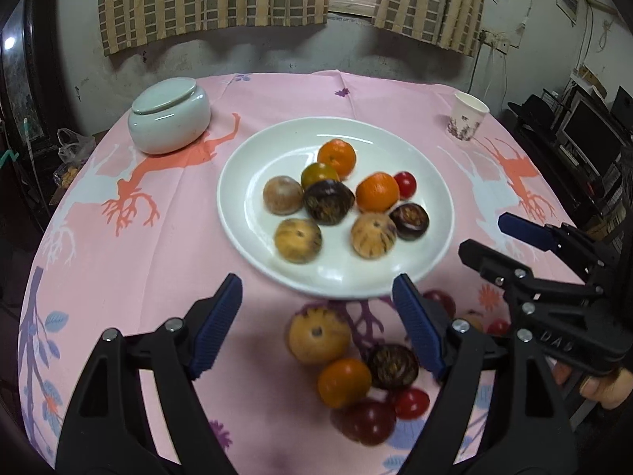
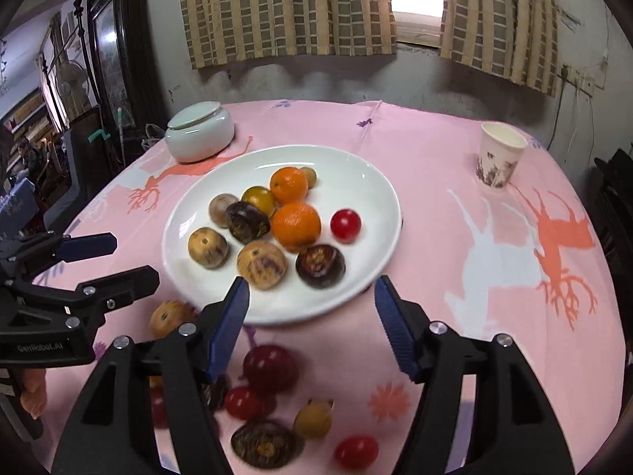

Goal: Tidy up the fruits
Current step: 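Move both open tools back toward the fruit pile, then grasp the dark red tomato with the left tool, then grasp a red cherry tomato with the right tool, then carry both tomatoes onto the white plate and open both tools, then move both open tools back toward the fruit pile, then grasp the orange-yellow tomato with the left tool, then grasp the dark brown mangosteen with the right tool, then carry both held fruits onto the white plate and open both tools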

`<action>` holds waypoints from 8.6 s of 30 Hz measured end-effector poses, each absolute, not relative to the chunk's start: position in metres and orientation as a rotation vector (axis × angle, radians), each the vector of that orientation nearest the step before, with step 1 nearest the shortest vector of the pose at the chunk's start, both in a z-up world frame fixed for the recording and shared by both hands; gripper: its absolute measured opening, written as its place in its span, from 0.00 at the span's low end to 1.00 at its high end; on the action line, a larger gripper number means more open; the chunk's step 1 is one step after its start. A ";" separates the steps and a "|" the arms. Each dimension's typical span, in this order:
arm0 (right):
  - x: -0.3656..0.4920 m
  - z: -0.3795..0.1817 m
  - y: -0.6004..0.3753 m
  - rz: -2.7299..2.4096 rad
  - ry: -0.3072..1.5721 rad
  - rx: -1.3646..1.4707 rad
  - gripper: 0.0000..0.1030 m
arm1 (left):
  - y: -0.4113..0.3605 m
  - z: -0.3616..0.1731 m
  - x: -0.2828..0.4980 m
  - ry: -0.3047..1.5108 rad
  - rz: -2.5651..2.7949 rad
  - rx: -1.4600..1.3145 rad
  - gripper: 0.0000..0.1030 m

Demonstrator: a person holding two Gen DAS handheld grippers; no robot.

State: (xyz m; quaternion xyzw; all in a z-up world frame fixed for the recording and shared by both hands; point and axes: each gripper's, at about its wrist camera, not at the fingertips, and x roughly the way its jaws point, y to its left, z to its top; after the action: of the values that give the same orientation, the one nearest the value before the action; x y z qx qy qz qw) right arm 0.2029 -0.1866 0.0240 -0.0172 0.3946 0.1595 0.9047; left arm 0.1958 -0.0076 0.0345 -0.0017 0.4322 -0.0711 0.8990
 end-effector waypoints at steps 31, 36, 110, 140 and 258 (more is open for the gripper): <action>0.136 -0.019 -0.222 0.414 0.920 0.192 0.64 | -0.016 -0.043 0.125 0.995 -0.278 0.015 0.81; 0.135 -0.019 -0.220 0.413 0.920 0.174 0.64 | -0.009 -0.045 0.128 1.016 -0.309 -0.028 0.65; 0.150 0.062 -0.189 0.365 0.747 -0.131 0.28 | -0.017 0.045 0.165 0.894 -0.244 0.013 0.39; 0.289 -0.012 -0.157 0.335 0.872 -0.035 0.32 | -0.015 0.004 0.283 0.894 -0.023 -0.042 0.67; 0.181 0.060 -0.183 0.380 0.667 -0.067 0.43 | -0.008 0.043 0.193 0.875 -0.241 -0.028 0.35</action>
State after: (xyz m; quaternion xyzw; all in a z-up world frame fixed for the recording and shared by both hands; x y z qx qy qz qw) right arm 0.1814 -0.1833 0.0597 -0.0326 0.3252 0.1852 0.9268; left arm 0.1934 -0.0082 0.0430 -0.0137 0.4225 -0.1165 0.8988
